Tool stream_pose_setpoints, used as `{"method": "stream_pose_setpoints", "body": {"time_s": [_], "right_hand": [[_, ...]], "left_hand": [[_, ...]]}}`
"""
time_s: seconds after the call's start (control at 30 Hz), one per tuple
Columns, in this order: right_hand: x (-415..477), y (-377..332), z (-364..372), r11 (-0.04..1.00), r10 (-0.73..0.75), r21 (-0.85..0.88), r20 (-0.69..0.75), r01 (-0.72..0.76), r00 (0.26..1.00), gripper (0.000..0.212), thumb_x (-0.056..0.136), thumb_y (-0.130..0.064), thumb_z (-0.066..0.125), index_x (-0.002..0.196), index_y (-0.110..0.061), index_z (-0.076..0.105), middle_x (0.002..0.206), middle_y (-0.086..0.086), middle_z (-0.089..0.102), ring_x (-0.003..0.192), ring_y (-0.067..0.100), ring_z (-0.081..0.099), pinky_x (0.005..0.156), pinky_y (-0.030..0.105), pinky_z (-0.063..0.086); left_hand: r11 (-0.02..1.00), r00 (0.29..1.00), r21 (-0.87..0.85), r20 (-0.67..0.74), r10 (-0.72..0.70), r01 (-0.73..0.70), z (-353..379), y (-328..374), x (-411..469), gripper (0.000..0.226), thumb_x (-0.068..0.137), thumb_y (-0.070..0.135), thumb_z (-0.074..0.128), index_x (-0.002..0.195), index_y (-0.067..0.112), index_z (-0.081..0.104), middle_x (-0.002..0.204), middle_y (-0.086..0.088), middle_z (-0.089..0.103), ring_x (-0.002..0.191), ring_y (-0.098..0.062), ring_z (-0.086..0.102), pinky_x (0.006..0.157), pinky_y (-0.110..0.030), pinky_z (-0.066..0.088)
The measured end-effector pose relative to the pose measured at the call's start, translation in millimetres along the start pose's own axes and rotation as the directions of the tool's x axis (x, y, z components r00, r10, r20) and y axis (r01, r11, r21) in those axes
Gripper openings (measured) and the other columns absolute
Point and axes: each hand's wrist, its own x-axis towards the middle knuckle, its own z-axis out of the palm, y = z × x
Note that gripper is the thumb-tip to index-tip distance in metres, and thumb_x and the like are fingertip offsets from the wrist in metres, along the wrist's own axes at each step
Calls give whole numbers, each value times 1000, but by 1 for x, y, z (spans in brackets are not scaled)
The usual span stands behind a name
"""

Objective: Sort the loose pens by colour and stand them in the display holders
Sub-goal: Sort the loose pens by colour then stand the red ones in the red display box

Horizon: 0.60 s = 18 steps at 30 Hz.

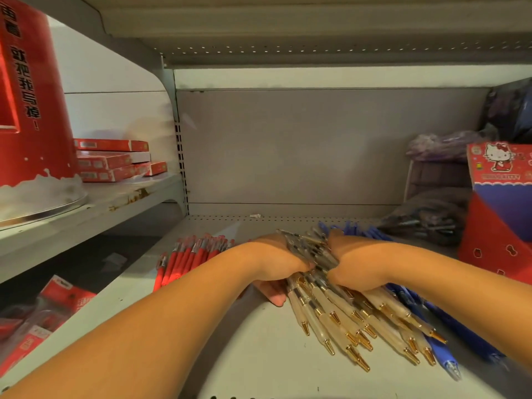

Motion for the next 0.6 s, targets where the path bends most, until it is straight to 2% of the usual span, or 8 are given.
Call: {"method": "stream_pose_setpoints", "body": {"time_s": [0.13,0.23,0.3,0.37,0.47,0.5,0.57,0.6], "right_hand": [[-6,16,-18,988,48,147,-62,-38,997,51,99,-28,52,141,-5,37,114,7,62,94,17,62,78,29,53],[-10,18,-28,927,116,370,-126,-62,985,56,96,-25,55,145,-11,31,95,4,63,66,11,55,56,23,43],[-8,11,-29,876,110,481,-120,-39,987,44,91,-14,56,131,-8,40,77,4,61,47,7,47,45,22,35],[-5,-2,-30,870,83,493,-111,-18,990,25,88,-11,59,111,-7,48,66,2,54,41,6,44,40,20,33],[3,-24,-31,871,65,492,-143,14,988,36,88,-14,60,119,-13,43,76,5,58,52,12,48,44,24,36],[5,-29,-31,862,64,507,-159,26,985,42,87,-15,61,123,-20,39,79,6,60,54,13,49,43,24,37],[8,-37,-32,835,34,546,-173,67,984,41,84,-13,63,118,-15,42,84,6,63,60,13,55,47,24,42],[9,-39,-32,830,15,551,-173,84,985,38,82,-12,65,114,-14,46,87,7,65,66,15,58,54,26,47]], "left_hand": [[999,999,45,-27,26,-25,-10,-2,-4,24,97,36,59,91,12,62,70,-7,68,51,-22,68,51,-29,58],[984,991,166,-103,87,-69,-20,-2,-5,25,96,30,58,93,7,66,63,-2,61,50,-19,63,57,-30,58],[975,980,196,-152,132,-101,-25,-1,-6,25,97,27,56,94,3,65,68,-6,62,56,-21,61,67,-36,61],[989,973,94,-187,132,-116,-29,0,-7,26,97,30,57,94,5,64,72,-10,63,58,-24,61,67,-38,61],[987,978,-102,-184,100,-120,-30,2,-8,27,95,28,62,103,2,64,72,-10,68,52,-14,64,55,-26,59],[979,980,-165,-175,91,-120,-29,2,-8,25,96,22,62,103,-1,64,70,-11,70,52,-13,65,57,-25,60],[935,990,-342,-130,47,-90,-25,4,-12,17,97,11,55,95,-4,63,70,-17,73,60,-23,68,73,-38,62],[899,994,-429,-101,43,-83,-25,4,-12,17,98,7,51,90,-3,63,68,-17,72,60,-25,67,72,-39,63]]}}
